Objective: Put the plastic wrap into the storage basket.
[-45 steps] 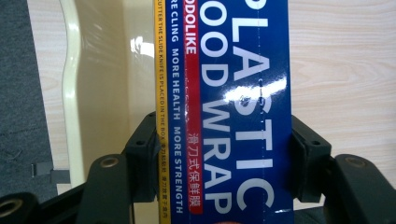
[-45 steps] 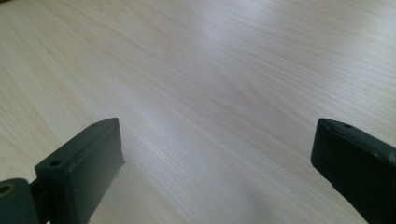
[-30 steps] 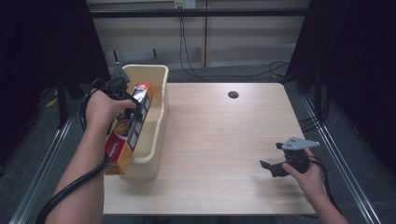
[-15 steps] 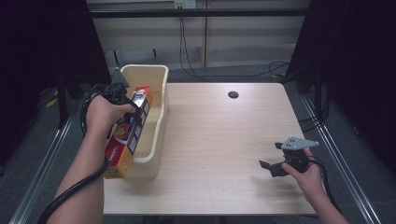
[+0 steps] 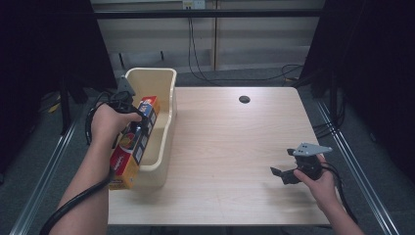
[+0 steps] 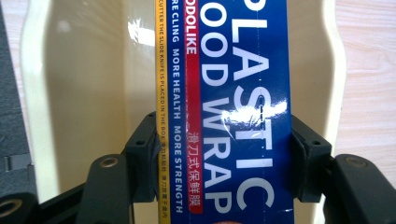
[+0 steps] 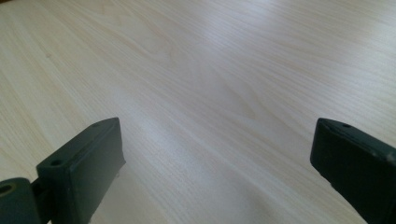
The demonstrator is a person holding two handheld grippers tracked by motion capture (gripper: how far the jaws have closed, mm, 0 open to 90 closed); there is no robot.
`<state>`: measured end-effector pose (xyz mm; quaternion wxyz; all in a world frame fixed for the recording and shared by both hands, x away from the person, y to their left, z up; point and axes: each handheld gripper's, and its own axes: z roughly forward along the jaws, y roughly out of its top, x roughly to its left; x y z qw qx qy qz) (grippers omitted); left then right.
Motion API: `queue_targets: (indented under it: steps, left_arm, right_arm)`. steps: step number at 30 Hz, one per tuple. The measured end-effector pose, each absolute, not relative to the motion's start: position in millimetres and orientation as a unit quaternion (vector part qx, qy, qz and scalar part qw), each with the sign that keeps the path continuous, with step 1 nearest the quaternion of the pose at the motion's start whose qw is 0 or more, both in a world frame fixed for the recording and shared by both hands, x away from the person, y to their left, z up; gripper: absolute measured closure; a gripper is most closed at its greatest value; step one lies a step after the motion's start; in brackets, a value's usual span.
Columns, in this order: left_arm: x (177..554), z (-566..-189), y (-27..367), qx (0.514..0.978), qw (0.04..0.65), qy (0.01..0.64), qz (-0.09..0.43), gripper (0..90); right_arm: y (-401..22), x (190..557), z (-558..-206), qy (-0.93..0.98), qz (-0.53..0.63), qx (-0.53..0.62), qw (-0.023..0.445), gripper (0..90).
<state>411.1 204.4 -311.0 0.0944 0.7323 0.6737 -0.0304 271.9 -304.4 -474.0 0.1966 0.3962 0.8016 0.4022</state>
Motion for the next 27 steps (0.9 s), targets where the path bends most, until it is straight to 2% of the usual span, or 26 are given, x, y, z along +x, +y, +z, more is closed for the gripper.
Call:
queue_targets:
  steps: [27]
  left_arm:
    - [419.0,-324.0,202.3,0.731,0.084,0.676,-0.039,40.1]
  right_arm:
    - [-305.9,272.7,-476.2,0.799,0.404,0.402,0.193,2.9]
